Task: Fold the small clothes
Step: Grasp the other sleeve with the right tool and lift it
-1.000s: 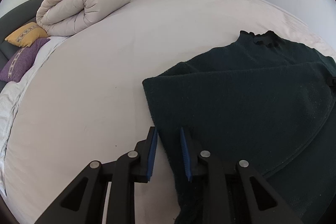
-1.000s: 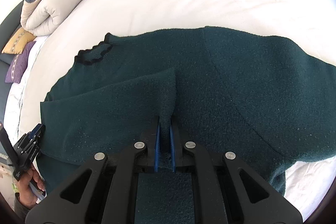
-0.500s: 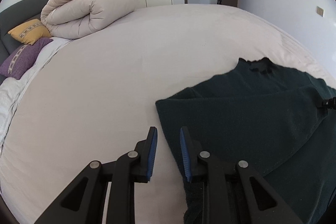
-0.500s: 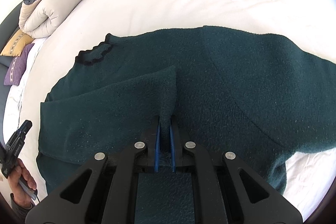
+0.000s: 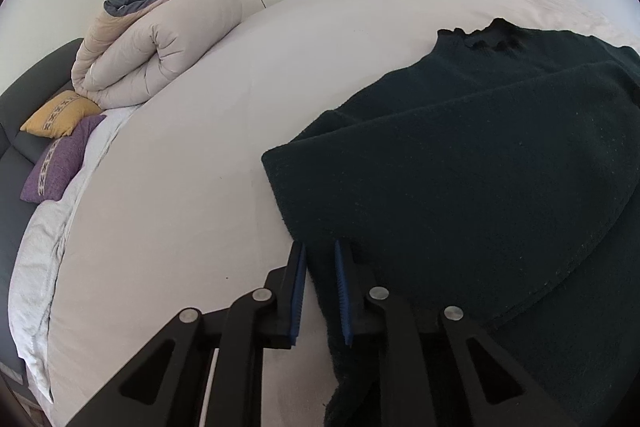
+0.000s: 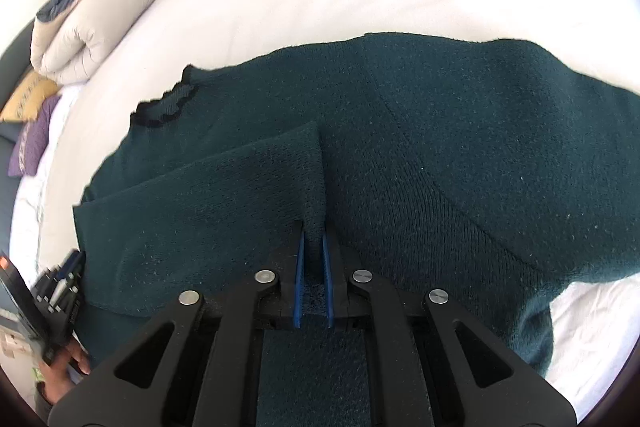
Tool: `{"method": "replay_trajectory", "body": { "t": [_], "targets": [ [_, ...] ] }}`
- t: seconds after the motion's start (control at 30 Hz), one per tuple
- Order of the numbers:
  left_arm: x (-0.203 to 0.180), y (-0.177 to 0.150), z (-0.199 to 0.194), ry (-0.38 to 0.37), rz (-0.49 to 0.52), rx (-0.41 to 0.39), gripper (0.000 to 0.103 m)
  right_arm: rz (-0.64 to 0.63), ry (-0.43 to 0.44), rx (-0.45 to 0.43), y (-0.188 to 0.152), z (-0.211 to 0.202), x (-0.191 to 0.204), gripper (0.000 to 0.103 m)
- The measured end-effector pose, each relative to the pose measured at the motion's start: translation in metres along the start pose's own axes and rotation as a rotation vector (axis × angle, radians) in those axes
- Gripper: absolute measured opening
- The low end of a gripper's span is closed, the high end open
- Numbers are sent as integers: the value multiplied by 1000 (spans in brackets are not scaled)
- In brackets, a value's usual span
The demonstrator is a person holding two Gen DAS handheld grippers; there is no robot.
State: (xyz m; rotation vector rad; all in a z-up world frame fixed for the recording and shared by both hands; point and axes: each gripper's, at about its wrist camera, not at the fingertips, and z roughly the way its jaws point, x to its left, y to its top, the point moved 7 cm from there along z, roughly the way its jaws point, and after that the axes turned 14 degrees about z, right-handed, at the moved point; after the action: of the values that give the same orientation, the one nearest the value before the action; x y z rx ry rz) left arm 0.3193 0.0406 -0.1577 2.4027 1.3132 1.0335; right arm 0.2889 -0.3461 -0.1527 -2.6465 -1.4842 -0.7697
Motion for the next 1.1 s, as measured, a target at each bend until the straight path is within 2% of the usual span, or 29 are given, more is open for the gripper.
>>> {"method": "replay_trajectory", "body": {
  "t": [0.07, 0.13, 0.2, 0.23, 0.27, 0.3, 0.37, 0.4, 0.43, 0.47, 0.5, 0.53, 0.57, 0.6, 0.67, 0.73, 0.87, 1.0, 1.07, 1.1],
  "targets": [
    [2, 2, -6, 16, 8, 2, 14, 31, 35, 9, 0, -5, -4, 7],
    [4, 7, -17, 38, -1, -21, 17, 54, 32, 1, 0, -14, -8, 10],
    [3, 14, -27, 49, -12, -58, 18, 56, -12, -72, 3, -34, -10, 10],
    [2, 17, -29, 46, -16, -63, 24, 48, 5, -104, 4, -42, -6, 10],
    [-1, 20, -28, 43, -19, -65, 31, 35, 54, -128, 5, -50, 3, 10],
    [-4, 20, -26, 35, -18, -60, 33, 18, 120, -131, 4, -56, 15, 10],
    [-13, 17, -11, 1, -14, -15, 38, -34, 228, -86, -4, -54, 44, 13],
    [-17, 12, -2, -5, -19, 5, 38, -54, 254, -53, -10, -46, 55, 16],
    [-17, 10, -3, -1, -34, -14, 40, -60, 265, -28, -15, -38, 60, 30],
    [-15, 8, -3, -7, -53, -17, 44, -60, 270, 4, -20, -26, 62, 58],
    [-10, 8, -3, -19, -73, -13, 46, -39, 251, 45, -26, -6, 55, 64],
    [-6, 7, -3, -28, -90, -6, 53, -14, 248, 50, -28, 2, 48, 63],
    [0, 4, -3, -43, -117, -1, 57, -2, 297, 28, -28, 0, 43, 63],
    [3, 2, -5, -57, -140, -2, 58, 11, 339, 3, -28, -7, 38, 63],
    [10, -3, -12, -103, -203, -11, 58, 63, 361, -21, -28, -25, 19, 63],
    [11, -6, -25, -170, -282, -34, 61, 128, 380, -94, -22, -55, -15, 64],
    [-2, 3, -62, -285, -383, -136, 83, 337, 406, -256, -8, -119, -115, 64],
    [-20, 18, -87, -430, -426, -188, 91, 657, 348, -404, -6, -172, -254, 64],
    [-34, 22, -95, -482, -442, -190, 92, 781, 325, -444, -9, -186, -302, 63],
    [-38, 23, -95, -499, -454, -182, 92, 847, 341, -476, -9, -196, -330, 63]
  ]
}}
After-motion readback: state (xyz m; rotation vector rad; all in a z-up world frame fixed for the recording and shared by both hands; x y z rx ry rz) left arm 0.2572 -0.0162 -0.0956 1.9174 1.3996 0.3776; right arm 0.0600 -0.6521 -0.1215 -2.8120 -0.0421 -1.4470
